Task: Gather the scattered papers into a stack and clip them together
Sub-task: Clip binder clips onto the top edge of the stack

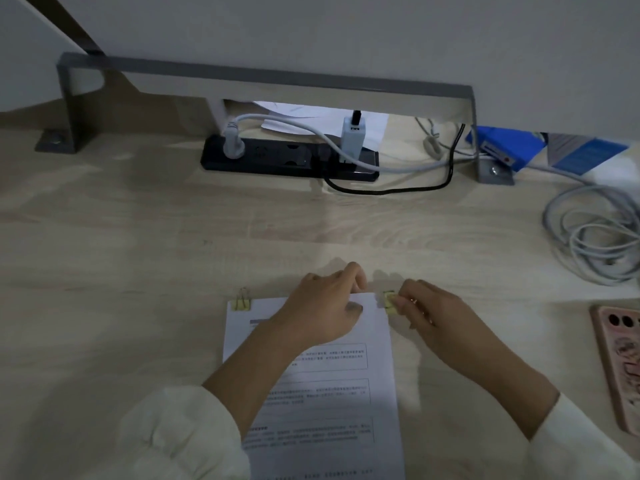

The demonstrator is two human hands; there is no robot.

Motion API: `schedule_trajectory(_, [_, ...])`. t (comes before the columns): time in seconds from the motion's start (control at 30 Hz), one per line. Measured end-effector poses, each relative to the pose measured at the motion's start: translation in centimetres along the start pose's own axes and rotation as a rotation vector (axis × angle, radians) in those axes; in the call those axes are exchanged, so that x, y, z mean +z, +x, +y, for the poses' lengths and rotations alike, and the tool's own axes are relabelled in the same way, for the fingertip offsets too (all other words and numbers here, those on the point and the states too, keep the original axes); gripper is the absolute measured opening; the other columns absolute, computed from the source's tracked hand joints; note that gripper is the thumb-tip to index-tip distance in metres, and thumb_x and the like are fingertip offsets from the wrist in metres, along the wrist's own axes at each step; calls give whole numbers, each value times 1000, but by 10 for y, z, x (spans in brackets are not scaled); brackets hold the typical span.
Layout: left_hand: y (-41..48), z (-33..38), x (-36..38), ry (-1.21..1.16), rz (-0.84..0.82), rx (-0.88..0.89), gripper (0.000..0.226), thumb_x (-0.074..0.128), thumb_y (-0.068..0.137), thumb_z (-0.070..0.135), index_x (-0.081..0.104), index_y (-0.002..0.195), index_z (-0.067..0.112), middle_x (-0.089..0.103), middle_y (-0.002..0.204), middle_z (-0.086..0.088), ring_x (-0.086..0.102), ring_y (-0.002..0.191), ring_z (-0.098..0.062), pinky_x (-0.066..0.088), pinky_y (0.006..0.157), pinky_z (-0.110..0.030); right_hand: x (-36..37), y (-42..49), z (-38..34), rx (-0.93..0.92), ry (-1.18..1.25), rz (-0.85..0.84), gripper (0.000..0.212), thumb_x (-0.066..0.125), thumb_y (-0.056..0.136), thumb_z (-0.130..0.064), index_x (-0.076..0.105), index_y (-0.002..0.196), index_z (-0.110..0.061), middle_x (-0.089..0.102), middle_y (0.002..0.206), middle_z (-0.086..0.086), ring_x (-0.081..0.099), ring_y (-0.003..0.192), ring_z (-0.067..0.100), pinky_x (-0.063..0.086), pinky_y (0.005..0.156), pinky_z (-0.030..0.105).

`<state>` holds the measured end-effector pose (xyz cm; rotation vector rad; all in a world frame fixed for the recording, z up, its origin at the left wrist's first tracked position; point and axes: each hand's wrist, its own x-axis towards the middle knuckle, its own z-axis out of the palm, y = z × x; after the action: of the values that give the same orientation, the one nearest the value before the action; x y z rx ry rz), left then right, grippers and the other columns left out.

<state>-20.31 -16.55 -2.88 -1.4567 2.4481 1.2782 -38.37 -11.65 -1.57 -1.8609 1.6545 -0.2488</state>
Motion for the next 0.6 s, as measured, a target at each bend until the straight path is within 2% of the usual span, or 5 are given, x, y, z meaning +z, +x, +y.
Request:
schedule_trajectory(0.1, [-4,-2,-3,-111,-38,23,30,55,88,35,49,112,20,59,123,4,53,115,-12,39,99,-33,-4,15,-9,-150,-108,-77,20,44,94,-30,45,75,-22,40,68,-11,40,56,3,30,50,17])
schedule_trajectory(0.2, [-4,-6,-4,-171,-27,39,27,56,87,39,59,106,19,65,108,1,59,102,-15,45,90,-32,-6,27,-18,-200,-134,-128,24,44,90,-38,45,75,-19,41,66,-13,43,60,3,33,51,16])
schedule_trajectory(0.37, [-5,-14,-6,-235,44,43,22,53,89,39,66,96,22,67,93,1,62,86,-14,50,78,-36,-10,41,-18,-43,148,-169,26,57,80,-48,46,85,-24,53,66,-5,44,54,8,36,51,19])
schedule_trajectory(0.47, [-5,-16,-7,-260,24,40,19,54,88,38,65,95,25,68,93,3,61,86,-13,50,79,-36,-10,46,-16,-109,99,-213,43,44,73,-63,48,72,-20,43,59,-10,41,54,5,34,53,15])
schedule_trajectory(0.6, [-4,-16,-6,-320,-32,-4,20,57,86,37,59,102,25,68,104,4,62,97,-11,50,86,-37,-7,51,-12,-108,152,-237,49,45,72,-64,48,65,-15,40,55,-9,35,50,5,29,50,16])
